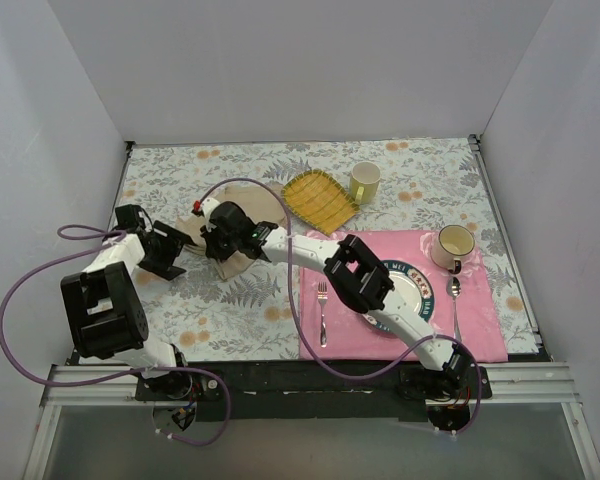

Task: Fold the napkin, place the utensils inside, and roll it up
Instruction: Roll the napkin with the utensil

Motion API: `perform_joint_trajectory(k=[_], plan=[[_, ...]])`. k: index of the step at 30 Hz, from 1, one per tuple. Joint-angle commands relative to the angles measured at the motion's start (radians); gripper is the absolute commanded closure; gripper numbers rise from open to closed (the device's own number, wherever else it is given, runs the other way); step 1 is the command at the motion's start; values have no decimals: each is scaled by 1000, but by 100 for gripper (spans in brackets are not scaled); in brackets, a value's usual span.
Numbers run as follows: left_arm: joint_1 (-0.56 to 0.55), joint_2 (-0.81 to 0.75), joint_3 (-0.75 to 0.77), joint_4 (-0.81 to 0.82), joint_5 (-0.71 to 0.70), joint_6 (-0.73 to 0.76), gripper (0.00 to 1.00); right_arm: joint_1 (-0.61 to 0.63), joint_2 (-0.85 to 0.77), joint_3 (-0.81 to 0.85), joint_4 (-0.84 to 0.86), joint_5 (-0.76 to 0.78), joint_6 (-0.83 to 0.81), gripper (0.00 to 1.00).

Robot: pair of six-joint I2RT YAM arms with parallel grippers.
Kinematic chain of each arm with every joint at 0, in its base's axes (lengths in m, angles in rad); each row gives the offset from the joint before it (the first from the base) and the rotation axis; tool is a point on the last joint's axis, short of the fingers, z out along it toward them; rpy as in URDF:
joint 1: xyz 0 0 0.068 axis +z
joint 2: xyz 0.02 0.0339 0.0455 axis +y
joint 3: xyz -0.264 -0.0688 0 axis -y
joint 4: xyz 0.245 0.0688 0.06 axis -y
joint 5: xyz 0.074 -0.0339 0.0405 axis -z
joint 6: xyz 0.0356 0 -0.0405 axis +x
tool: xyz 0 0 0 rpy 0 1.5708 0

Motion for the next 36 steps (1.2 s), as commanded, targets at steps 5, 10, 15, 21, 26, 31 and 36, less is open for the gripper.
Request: perform_joint_trajectory(k=[5,10,15,21,26,31,36], plan=[[-53,28,40,53,34,-31,27,-35,-39,-136,69,-280,223,99],[-89,101,79,55,-15,-88,27,-52,-47,-178,132,-345,299,99],[-109,163,142,-40,-104,-119,31,-69,-47,-212,190,-382,335,99],[-125,177,181,-71,-197,-100,42,-80,-61,-245,224,-403,359,99],[-129,174,173,-59,-193,-69,82,-81,-65,-222,192,-419,318,99],[-148,192,179,-63,-159,-65,100,-75,-77,-169,76,-397,217,96],[-155,190,181,-105,-177,-80,100,-64,-114,-137,5,-356,137,79]])
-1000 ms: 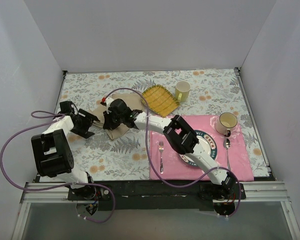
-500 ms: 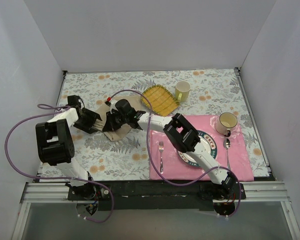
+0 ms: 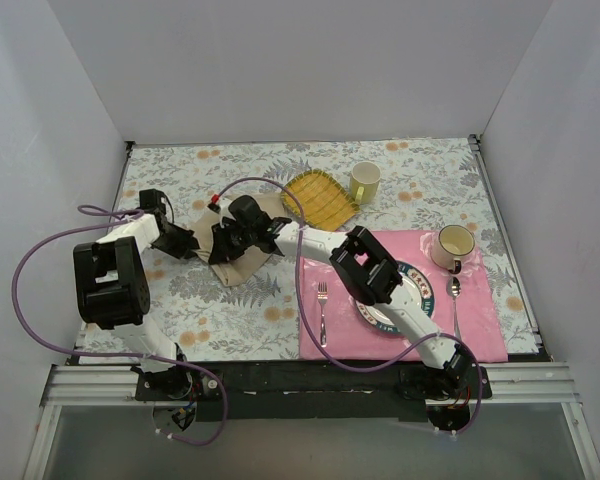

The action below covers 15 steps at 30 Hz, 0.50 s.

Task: Fold the napkin, place the utensils inside, and roll it up
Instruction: Roll the napkin with the utensil

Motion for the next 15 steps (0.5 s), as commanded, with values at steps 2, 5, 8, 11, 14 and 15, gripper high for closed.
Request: perform_joint_trajectory(k=[2,5,8,11,14,15], plan=[[-17,10,26,-75,-24,17,100,34,-74,61,-210,47,-180,69],[-19,5,34,-107,-29,8,100,57,-91,76,-259,117,-266,54],[-17,2,46,-128,-35,0,100,100,-111,78,-281,206,-347,40],[-19,5,55,-139,-26,-9,100,132,-117,87,-289,289,-398,32],[-19,5,47,-141,-20,-17,100,165,-108,96,-300,376,-430,21],[-17,7,44,-142,-11,-17,100,172,-105,98,-300,409,-430,21]])
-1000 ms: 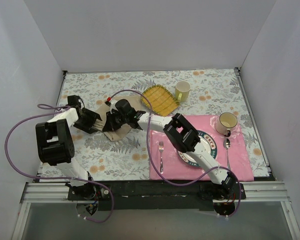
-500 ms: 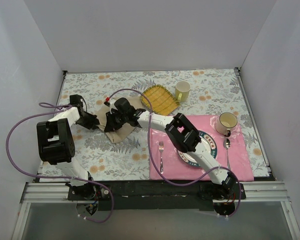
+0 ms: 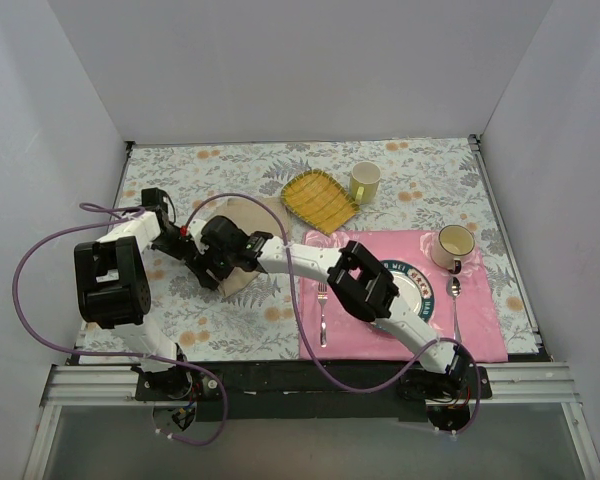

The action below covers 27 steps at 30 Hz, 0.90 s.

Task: Fold the napkin, place the utensils inside, and roll it up
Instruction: Roll the napkin with the utensil

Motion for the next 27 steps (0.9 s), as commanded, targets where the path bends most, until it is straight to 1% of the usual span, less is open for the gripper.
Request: perform_joint_trajectory(k=[1,3,4,7,10,12,14,18,21,22,24,25,26,27], plan=[[-2,6,15,-55,-2,-9,100,46,-42,44,-45,216,-124,21],[-2,6,17,-62,5,-10,100,70,-28,44,-39,296,-147,20],[-2,6,18,-63,5,-12,100,80,-23,44,-31,367,-173,20],[-1,6,26,-72,7,-13,100,100,4,47,-22,454,-193,22],[-1,8,32,-83,4,-16,100,118,27,28,-1,517,-213,25],[-2,8,25,-78,7,-18,100,129,43,17,13,534,-216,32],[-2,18,26,-81,16,-16,100,133,47,-6,27,559,-216,41],[-2,37,31,-88,19,-6,100,138,37,-58,53,582,-224,48],[-2,49,37,-91,7,11,100,138,38,-46,30,565,-238,60],[-2,54,37,-91,7,19,100,136,40,-37,18,542,-244,69],[-2,72,43,-88,5,57,100,127,49,1,-33,510,-241,78],[-2,78,46,-91,-1,69,100,123,50,14,-54,445,-233,85],[-2,84,46,-92,-4,82,100,107,49,33,-68,406,-226,88],[-2,91,46,-92,-14,105,100,100,49,37,-95,374,-201,94]])
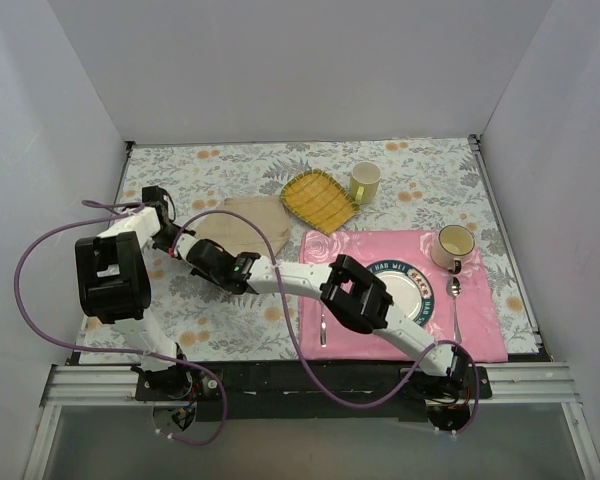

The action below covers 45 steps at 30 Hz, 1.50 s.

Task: Fold the napkin, place the utensils inside, and roll it up
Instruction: Roll the napkin with the utensil

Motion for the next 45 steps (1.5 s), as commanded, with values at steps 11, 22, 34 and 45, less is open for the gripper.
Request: perform_joint_trajectory(k=[11,22,34,45], plan=[[-15,22,-24,-26,-93,174,100,-126,-10,29,-137,-744,406,99],[-20,-81,-28,46,-61,233,68,-177,-55,-229,184,-1008,721,99],[-18,-288,-39,31,-91,291,39,-235,-119,-568,589,-1048,931,99],[-18,-540,-312,188,154,234,63,-266,-92,-685,807,-1049,1065,99]])
